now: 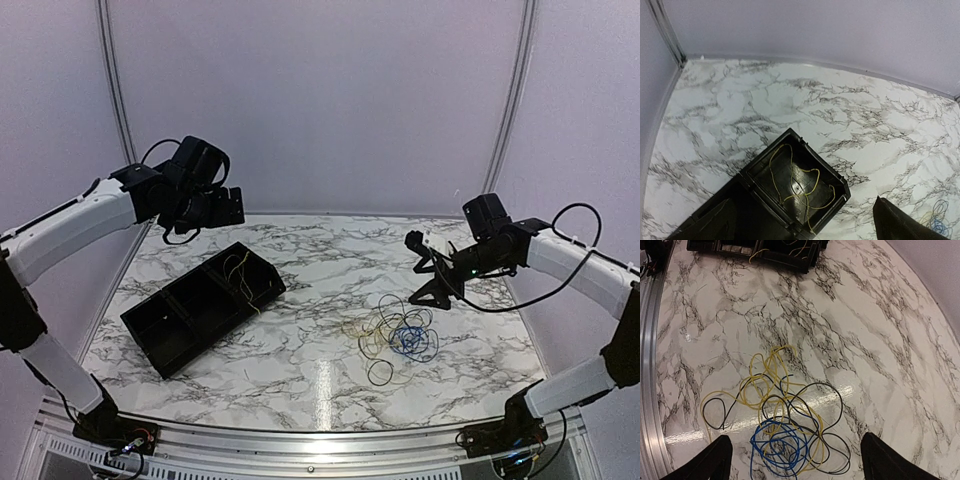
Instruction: Untangle the cables
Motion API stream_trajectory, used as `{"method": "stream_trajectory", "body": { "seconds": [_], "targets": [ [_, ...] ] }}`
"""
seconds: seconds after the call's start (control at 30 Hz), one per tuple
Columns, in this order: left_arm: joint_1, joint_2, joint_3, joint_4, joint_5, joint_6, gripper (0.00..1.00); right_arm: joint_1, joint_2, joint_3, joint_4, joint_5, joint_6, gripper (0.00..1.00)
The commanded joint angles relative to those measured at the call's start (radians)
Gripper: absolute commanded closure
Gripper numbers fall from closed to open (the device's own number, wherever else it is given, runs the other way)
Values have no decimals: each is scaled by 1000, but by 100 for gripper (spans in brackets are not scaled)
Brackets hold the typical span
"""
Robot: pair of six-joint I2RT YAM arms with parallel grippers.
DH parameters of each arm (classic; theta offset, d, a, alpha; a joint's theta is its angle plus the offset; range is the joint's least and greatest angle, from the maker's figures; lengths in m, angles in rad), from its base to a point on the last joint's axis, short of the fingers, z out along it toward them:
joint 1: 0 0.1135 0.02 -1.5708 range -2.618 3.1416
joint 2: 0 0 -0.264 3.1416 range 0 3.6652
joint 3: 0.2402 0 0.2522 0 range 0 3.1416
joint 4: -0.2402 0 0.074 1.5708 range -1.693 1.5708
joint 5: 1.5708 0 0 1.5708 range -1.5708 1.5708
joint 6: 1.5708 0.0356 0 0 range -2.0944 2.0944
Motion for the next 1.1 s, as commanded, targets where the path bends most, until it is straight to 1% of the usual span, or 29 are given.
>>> {"method": "stream_trajectory", "body": {
  "seconds": [0.0, 0.03, 0.07, 0.13, 0.17, 0.23, 0.27, 0.3, 0.33, 0.37, 0.43, 0.47, 0.53, 0.67, 0.77, 0.83, 0.9, 0.93, 0.97, 1.0, 1.03, 1.07],
  "targets": [
    [-160, -51, 122, -26, -295, 272, 1, -4, 24, 67, 10, -35, 24, 11],
    [-188, -46, 126, -20, -381, 316, 1, -5, 30, 75, 10, -40, 32, 12],
    [-193, -40, 112, 0, -436, 340, 1, -3, 36, 85, 6, -46, 42, 12],
    [-186, -8, 57, 33, -561, 349, 1, -3, 47, 107, -7, -62, 58, 11],
    [-170, 18, 47, 41, -546, 384, 1, -3, 50, 112, -11, -68, 61, 11],
    [-138, 72, 72, 50, -384, 478, 1, -1, 56, 122, -16, -69, 58, 11],
    [-143, 87, 87, 49, -257, 548, 1, -1, 60, 128, -18, -64, 54, 11],
    [-158, 84, 88, 52, -132, 626, 7, -1, 64, 134, -21, -57, 52, 11],
    [-175, 78, 83, 62, -47, 675, 17, -1, 65, 137, -22, -50, 52, 11],
    [-183, 81, 83, 52, 6, 685, 26, -2, 63, 136, -22, -45, 50, 12],
    [-187, 86, 78, -22, 146, 709, 39, -1, 51, 121, -12, -42, 52, 12],
    [-187, 85, 58, -60, 191, 719, 41, -1, 48, 111, -7, -43, 56, 12],
    [-188, 68, -7, -101, 244, 734, 42, -1, 39, 93, -3, -50, 67, 12],
    [-191, 82, -60, -165, 222, 698, 42, -2, 17, 67, -5, -50, 71, 12],
    [-193, 127, -67, -182, 219, 624, 41, -1, 18, 66, -9, -42, 59, 12],
    [-193, 182, -30, -215, 185, 520, 44, -1, 26, 74, -10, -42, 56, 12],
    [-195, 221, 2, -227, 173, 381, 48, -1, 33, 81, -7, -44, 60, 12],
    [-198, 231, 16, -227, 181, 295, 50, -1, 35, 84, -5, -45, 62, 12],
    [-207, 237, 31, -227, 160, 205, 51, -1, 36, 84, -5, -45, 62, 12],
    [-218, 241, 43, -239, 93, 97, 51, -1, 36, 84, -3, -46, 63, 12],
    [-227, 239, 48, -252, 63, -23, 50, -1, 36, 82, -3, -47, 63, 12],
    [-236, 230, 38, -261, 46, -178, 51, -2, 36, 79, -2, -47, 63, 12]
  ]
}}
